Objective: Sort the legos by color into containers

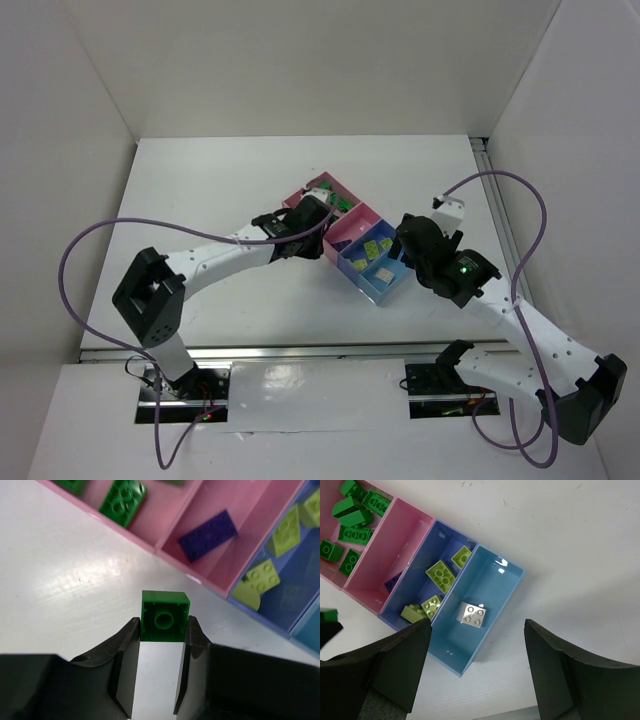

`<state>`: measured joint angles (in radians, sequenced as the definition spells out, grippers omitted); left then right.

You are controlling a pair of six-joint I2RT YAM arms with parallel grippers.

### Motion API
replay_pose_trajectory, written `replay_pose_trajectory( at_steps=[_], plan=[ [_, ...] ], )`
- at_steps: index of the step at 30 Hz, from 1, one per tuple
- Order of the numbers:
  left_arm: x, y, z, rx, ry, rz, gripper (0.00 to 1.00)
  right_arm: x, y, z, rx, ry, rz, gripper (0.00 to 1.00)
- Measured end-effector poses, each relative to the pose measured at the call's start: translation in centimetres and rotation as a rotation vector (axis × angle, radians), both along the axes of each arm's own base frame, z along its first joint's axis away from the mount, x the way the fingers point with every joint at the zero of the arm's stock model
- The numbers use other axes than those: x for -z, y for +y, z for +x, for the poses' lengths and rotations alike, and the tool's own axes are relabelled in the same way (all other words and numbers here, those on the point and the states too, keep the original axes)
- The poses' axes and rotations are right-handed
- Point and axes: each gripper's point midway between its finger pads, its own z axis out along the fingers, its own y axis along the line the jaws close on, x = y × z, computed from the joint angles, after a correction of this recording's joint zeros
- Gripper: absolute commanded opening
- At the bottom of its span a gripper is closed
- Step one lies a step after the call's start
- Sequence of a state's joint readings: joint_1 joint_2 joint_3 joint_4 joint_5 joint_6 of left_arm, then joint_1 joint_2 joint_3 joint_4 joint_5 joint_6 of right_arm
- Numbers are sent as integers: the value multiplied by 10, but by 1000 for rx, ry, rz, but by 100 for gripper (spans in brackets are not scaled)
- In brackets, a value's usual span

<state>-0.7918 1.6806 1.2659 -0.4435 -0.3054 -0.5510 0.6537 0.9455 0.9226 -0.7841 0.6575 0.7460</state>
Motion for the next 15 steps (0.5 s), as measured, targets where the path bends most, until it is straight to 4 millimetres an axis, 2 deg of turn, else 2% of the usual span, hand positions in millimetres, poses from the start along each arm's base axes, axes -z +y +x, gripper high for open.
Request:
replay_pose_trajectory(
  at_steps=[3,6,7,8,9,10,11,12,14,15],
  plan=[
    [-17,-3,21,-34,-31,-18,24,0,0,0,0,-1,1,82],
    [-36,-9,57,-77,-67,-65,29,0,0,0,0,-1,1,82],
    [-42,-13,73,-93,-81,-84,37,-1,0,-1,0,-4,3,82],
    [-45,-14,89,-111,-90,-96,55,-2,-1,-1,0,-6,5,82],
    [-43,-15,101,-123,-83,-93,55,-3,-1,-1,0,-9,7,82],
    [-41,-15,114,-147,-70,-87,66,-4,-1,-1,1,-12,9,82],
    [-39,-17,127,-163,-67,-91,72,-4,-2,-2,2,-15,11,82],
    [-33,-19,139,-182,-57,-85,81,-5,-2,-2,4,-18,15,82],
    [-21,-15,147,-201,-30,-57,85,-6,-3,-2,7,-20,15,82],
    [-15,-12,144,-205,-10,-40,87,-6,-3,-2,10,-22,14,87]
  ],
)
